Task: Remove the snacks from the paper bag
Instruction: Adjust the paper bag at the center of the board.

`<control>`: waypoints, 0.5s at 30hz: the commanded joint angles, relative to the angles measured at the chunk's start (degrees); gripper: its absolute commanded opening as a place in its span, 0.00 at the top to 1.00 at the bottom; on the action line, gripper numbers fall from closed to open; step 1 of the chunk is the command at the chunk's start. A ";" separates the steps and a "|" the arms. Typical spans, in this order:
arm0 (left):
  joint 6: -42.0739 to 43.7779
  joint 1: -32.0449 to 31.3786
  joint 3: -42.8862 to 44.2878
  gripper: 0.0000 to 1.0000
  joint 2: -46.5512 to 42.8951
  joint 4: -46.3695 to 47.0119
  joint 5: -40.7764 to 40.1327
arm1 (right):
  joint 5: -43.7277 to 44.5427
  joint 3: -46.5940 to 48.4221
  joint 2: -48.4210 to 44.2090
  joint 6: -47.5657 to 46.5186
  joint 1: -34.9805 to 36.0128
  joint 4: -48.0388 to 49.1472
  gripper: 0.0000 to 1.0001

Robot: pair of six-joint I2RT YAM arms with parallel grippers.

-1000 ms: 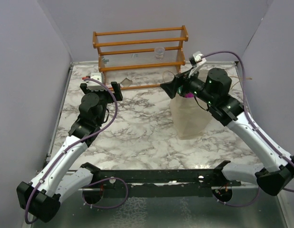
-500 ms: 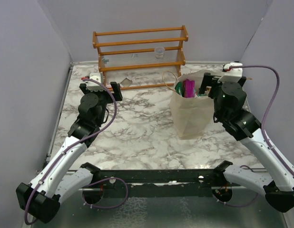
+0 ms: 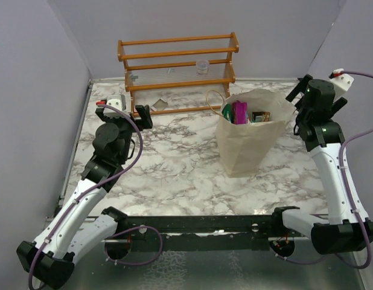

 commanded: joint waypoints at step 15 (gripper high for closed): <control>-0.10 -0.99 -0.11 0.01 -2.14 1.10 0.07 | -29.44 -9.47 -2.28 17.46 -15.98 12.06 0.26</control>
